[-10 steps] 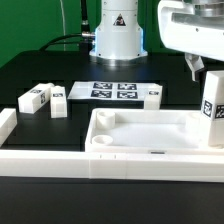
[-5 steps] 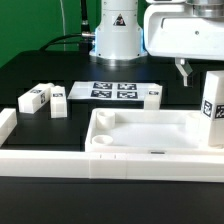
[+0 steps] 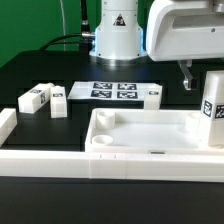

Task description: Assemble desk

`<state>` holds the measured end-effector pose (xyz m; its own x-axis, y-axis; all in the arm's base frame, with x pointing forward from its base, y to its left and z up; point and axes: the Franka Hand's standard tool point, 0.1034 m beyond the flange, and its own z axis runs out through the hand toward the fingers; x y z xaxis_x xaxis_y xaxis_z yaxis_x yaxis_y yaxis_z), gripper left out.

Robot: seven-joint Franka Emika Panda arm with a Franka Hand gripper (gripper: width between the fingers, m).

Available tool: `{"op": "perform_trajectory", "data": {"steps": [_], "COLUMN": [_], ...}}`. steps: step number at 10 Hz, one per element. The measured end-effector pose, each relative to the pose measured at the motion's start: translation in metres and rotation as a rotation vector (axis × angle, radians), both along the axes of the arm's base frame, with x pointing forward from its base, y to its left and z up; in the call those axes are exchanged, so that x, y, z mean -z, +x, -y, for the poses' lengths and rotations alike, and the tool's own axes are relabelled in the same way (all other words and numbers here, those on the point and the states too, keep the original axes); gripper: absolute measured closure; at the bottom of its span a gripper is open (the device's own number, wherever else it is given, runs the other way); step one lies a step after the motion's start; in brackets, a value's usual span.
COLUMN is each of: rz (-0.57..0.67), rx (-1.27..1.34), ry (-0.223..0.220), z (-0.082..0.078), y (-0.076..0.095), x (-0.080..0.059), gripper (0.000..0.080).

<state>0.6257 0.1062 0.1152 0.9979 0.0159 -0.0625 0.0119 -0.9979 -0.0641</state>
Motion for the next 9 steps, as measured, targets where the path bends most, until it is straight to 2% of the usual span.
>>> {"op": "perform_trajectory", "data": {"steps": [3,5,6,9], "rz": [0.014,0.013,0.014,0.012], "rx": [-0.23,-0.219,-0.218,-0.2], "ry": [0.011,0.011,0.008,0.007], "z": [0.0006,0.0001,0.0022,0.0031], "y": [0.0003,0.0002,0.0006,0.0007], "x": [0.0006,0.0006,0.0006,0.0008], "gripper": [0.015,0.0423,0.0508,0.0508]}}
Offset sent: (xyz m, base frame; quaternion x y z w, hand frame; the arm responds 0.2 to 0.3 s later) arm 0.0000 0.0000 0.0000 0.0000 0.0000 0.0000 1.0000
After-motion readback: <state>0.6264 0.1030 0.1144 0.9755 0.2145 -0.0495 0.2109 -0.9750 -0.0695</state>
